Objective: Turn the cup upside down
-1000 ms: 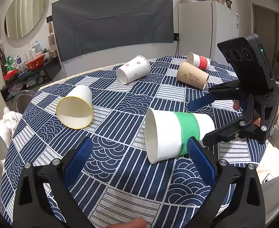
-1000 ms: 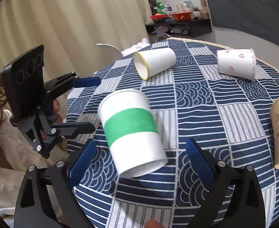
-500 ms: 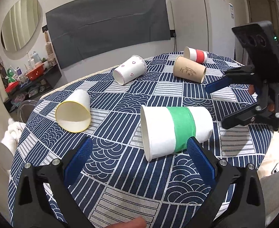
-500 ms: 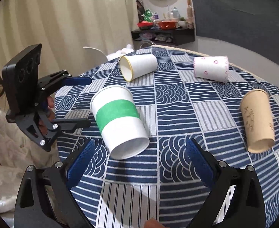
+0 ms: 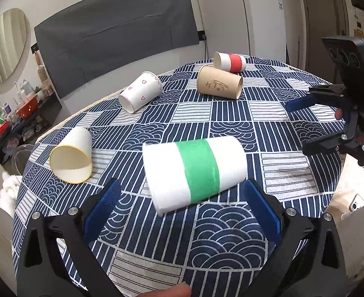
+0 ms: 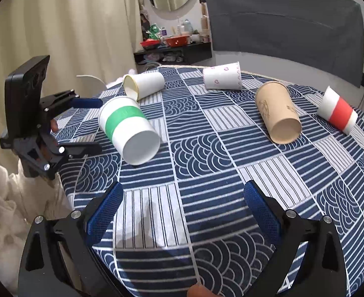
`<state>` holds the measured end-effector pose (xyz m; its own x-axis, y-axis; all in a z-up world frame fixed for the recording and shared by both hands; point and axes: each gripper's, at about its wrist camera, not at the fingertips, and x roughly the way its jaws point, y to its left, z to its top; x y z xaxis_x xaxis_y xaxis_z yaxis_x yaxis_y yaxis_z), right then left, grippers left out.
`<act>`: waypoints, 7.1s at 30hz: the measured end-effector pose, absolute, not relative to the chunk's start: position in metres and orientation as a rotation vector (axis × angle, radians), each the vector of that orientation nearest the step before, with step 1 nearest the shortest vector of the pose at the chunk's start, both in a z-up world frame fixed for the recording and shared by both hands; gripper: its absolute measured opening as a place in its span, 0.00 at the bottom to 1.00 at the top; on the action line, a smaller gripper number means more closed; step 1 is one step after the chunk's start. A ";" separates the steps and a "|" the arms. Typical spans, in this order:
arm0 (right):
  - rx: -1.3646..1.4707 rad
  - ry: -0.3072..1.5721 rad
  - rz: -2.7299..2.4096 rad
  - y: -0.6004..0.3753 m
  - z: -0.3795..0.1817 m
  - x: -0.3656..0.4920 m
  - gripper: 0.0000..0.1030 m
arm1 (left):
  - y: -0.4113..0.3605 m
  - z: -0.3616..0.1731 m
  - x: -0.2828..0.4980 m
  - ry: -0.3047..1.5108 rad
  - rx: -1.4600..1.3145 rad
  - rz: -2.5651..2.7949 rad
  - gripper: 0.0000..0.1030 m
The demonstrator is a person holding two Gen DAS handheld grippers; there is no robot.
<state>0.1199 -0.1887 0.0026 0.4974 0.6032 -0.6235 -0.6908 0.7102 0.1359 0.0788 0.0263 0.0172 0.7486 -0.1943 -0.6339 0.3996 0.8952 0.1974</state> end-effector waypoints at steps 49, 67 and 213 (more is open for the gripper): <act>-0.017 0.782 0.825 -0.266 -0.007 0.141 0.92 | -0.098 0.014 0.149 1.085 1.304 -0.645 0.58; -0.013 0.684 0.736 -0.244 0.027 0.158 0.92 | -0.087 0.080 0.206 0.795 0.600 -0.563 0.58; -0.145 0.636 0.364 -0.226 -0.008 0.152 0.92 | -0.017 -0.004 0.114 0.599 0.078 -0.053 0.94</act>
